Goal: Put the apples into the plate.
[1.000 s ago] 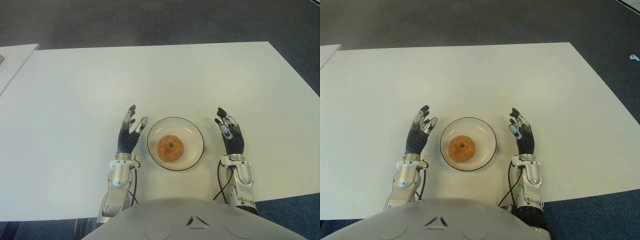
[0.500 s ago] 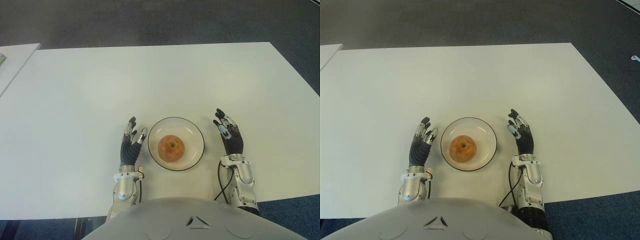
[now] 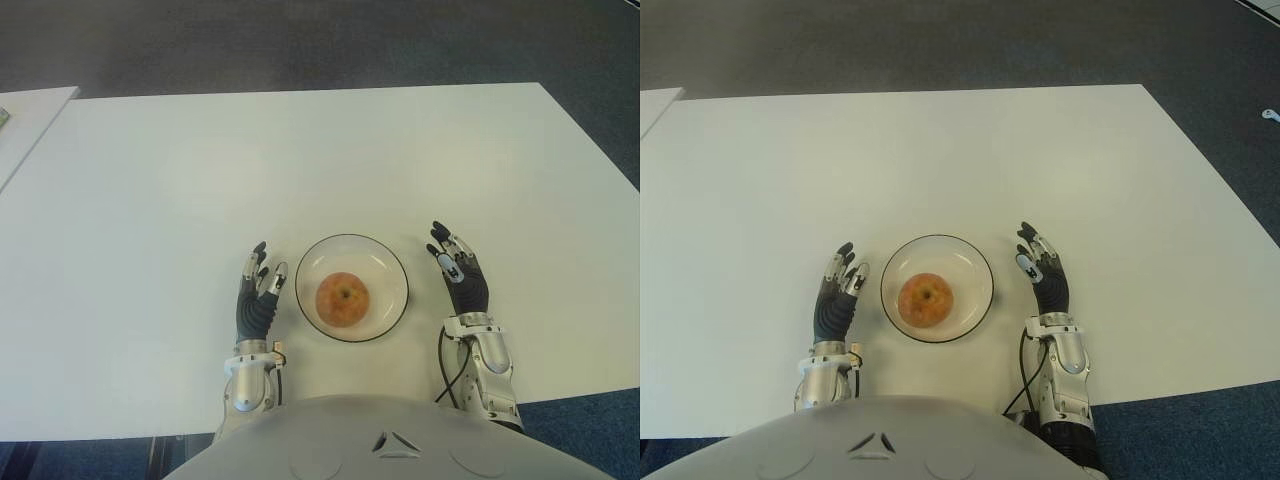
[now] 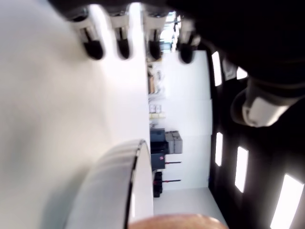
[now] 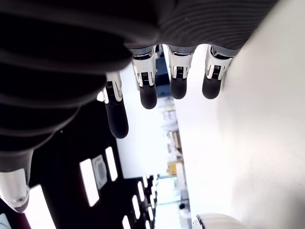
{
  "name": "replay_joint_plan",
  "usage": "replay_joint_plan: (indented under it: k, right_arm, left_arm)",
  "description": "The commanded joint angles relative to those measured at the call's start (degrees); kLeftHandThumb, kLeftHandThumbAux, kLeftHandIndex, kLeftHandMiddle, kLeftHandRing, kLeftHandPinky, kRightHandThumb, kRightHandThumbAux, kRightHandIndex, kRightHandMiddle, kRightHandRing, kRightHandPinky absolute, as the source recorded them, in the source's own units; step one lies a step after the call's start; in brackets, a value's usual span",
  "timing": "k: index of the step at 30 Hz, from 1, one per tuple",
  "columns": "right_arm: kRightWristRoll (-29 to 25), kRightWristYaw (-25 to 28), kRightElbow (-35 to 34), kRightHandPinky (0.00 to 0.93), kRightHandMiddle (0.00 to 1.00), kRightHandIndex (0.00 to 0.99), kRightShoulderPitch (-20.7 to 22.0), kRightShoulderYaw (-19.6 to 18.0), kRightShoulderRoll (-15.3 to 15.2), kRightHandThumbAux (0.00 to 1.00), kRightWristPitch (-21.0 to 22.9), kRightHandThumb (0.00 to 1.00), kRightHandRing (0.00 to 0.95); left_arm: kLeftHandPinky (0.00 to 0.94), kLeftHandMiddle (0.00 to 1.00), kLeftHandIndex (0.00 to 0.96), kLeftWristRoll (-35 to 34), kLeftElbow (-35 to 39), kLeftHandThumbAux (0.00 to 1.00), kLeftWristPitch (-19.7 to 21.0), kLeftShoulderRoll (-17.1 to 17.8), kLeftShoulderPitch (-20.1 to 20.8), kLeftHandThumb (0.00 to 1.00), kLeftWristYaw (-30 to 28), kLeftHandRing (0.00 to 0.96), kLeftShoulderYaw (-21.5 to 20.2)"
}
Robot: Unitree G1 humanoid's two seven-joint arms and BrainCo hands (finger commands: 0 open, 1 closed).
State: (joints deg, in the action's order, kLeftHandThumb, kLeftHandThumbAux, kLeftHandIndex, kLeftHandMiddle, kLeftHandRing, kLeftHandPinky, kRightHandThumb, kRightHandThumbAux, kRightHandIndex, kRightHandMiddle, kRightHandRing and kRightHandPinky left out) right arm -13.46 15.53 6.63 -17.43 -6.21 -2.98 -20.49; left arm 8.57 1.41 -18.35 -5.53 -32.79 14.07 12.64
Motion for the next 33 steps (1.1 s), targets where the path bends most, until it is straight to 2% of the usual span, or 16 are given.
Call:
replay_joint_plan:
  k: [1, 8, 12, 18, 26, 33]
  right_arm:
    - [0.2, 0.4, -4.3, 0.006, 0.102, 0.225, -3.4, 0.9, -0.8, 0.559, 3.0, 0.179, 0.026]
    - [-0.1, 1.0, -8.3, 0.0, 0.064, 0.158, -5.0, 1.8, -1.9, 0.57, 6.6, 0.197, 0.004]
    - [0.6, 0.8, -10.5, 0.0, 0.036, 0.112, -5.1, 2.5, -2.9, 0.571, 10.1, 0.199, 0.0]
    - [2.4, 0.4, -12.9, 0.0, 0.005, 0.055, -5.6, 3.6, -4.2, 0.587, 12.5, 0.186, 0.0]
    - [4.9, -0.8, -15.9, 0.0, 0.0, 0.024, -6.6, 4.6, -4.8, 0.612, 14.0, 0.178, 0.0]
    - [6.3, -1.2, -16.4, 0.0, 0.0, 0.004, -6.8, 5.5, -5.3, 0.623, 14.6, 0.168, 0.0]
  left_arm:
    - [0.004, 0.021, 0.038, -2.2, -7.2, 0.438, 3.0, -3.8, 1.5, 0.005, 0.5, 0.0, -0.1]
    - [0.0, 0.002, 0.002, -1.7, -5.9, 0.457, 4.4, -4.5, -0.1, 0.023, 1.7, 0.0, 1.4]
    - [0.0, 0.0, 0.0, -0.6, -5.2, 0.468, 5.0, -5.1, -1.4, 0.045, 3.2, 0.0, 2.6]
    - [0.0, 0.0, 0.0, -1.1, -5.2, 0.453, 3.7, -5.6, -2.5, 0.069, 4.5, 0.0, 3.4]
    - [0.0, 0.0, 0.0, -3.5, -3.5, 0.446, 2.5, -4.8, -5.1, 0.055, 3.4, 0.0, 5.1]
    - [0.0, 0.01, 0.022, -6.0, -4.6, 0.465, -2.4, -3.0, -5.1, 0.051, 0.4, 0.0, 5.6]
